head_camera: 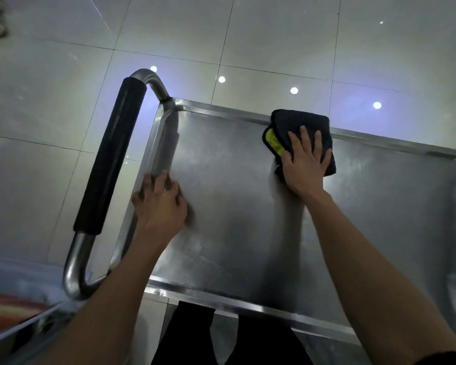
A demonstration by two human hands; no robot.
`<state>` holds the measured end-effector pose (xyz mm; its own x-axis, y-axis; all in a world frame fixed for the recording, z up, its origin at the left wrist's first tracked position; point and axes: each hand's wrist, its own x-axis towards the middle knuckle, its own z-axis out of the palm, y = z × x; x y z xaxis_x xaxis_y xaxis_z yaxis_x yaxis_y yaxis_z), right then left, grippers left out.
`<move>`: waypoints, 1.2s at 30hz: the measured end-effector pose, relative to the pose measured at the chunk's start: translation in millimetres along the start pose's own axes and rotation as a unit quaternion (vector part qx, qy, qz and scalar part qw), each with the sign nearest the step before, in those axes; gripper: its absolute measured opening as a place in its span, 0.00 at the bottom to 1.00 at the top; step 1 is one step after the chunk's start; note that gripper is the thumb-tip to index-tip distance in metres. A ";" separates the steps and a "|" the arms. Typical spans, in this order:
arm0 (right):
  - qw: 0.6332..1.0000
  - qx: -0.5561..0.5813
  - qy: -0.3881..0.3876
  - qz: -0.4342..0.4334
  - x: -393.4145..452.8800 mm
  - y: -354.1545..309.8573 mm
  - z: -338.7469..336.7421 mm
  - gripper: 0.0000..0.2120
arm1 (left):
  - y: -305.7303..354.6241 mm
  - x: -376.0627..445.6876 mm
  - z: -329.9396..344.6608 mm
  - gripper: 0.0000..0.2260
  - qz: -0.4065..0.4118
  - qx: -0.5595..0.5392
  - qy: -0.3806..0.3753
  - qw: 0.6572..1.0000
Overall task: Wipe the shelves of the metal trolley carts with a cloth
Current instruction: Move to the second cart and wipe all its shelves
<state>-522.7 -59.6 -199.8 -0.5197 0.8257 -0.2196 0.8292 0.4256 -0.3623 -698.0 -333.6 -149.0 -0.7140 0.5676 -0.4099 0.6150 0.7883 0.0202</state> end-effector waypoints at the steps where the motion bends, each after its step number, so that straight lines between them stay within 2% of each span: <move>1: 1.000 0.001 -0.001 0.011 -5.6 3.3 0.3 0.27 | -1.1 -1.5 -0.2 0.21 0.004 0.001 -0.005 1.000; 4: 0.999 -0.005 0.003 0.036 -22.3 1.6 3.9 0.27 | -7.7 -7.4 -4.6 0.22 0.017 0.005 -0.012 1.000; 10: 0.999 -0.020 0.005 0.046 -59.7 -43.1 31.8 0.28 | -34.1 -31.8 -1.4 0.15 0.070 0.003 0.022 0.997; 16: 0.997 -0.035 -0.051 -0.044 -71.9 -130.8 73.0 0.27 | -62.4 -36.4 17.2 0.23 0.105 0.051 -0.035 0.993; 20: 0.990 -0.037 -0.061 -0.120 -79.6 -188.8 99.4 0.28 | -68.5 -36.2 20.4 0.25 0.107 0.044 -0.031 0.993; 26: 0.977 -0.011 -0.102 -0.186 -67.9 -256.4 122.3 0.26 | -82.2 -32.1 21.0 0.25 0.124 0.037 -0.009 0.992; 32: 0.951 -0.023 -0.145 -0.272 -59.2 -258.4 125.2 0.26 | -93.5 -32.3 29.2 0.26 0.115 0.057 -0.007 0.992; 36: 0.962 -0.006 -0.104 -0.254 -71.1 -235.1 120.7 0.25 | -90.0 -31.6 28.5 0.24 0.112 0.052 -0.004 0.992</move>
<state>-705.5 -263.1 -208.3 -0.8870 0.4192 -0.1937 0.4595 0.7596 -0.4603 -721.3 -429.2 -163.8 -0.5531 0.7239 -0.4124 0.7896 0.6133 0.0176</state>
